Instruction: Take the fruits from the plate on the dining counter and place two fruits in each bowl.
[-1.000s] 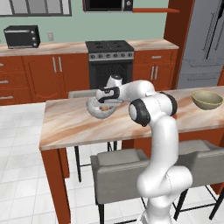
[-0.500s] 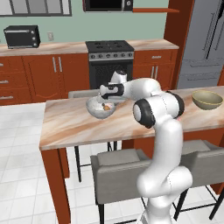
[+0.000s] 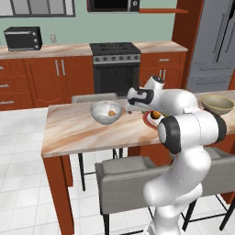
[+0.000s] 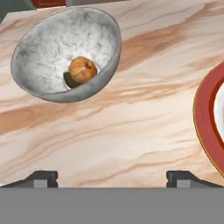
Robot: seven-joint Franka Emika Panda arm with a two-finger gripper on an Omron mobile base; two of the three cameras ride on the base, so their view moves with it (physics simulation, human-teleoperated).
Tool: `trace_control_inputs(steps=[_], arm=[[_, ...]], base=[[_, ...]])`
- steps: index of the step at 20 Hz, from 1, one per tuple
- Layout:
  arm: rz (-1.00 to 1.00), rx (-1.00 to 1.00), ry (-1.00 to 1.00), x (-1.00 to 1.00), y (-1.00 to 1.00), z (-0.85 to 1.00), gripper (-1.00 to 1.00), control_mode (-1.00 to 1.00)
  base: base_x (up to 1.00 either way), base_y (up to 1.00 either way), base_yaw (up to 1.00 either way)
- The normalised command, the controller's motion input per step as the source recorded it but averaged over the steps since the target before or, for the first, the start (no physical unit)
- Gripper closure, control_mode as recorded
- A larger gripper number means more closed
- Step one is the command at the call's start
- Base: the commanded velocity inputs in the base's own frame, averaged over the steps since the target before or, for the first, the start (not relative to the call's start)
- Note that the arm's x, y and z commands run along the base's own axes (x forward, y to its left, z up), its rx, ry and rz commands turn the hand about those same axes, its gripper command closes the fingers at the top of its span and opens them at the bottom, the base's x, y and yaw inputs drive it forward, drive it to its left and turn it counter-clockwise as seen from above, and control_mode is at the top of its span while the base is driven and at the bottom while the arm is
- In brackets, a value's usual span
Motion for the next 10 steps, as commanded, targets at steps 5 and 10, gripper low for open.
trace_control_inputs(steps=[5, 10], arm=[[-0.01, 0.02, 0.08, -0.50, -0.85, 0.51, -1.00, -1.00], [-0.07, 0.00, 0.18, -0.04, -0.65, 0.37, -1.00, -1.00]], base=[[0.00, 0.00, 0.00], [0.00, 0.00, 0.00]])
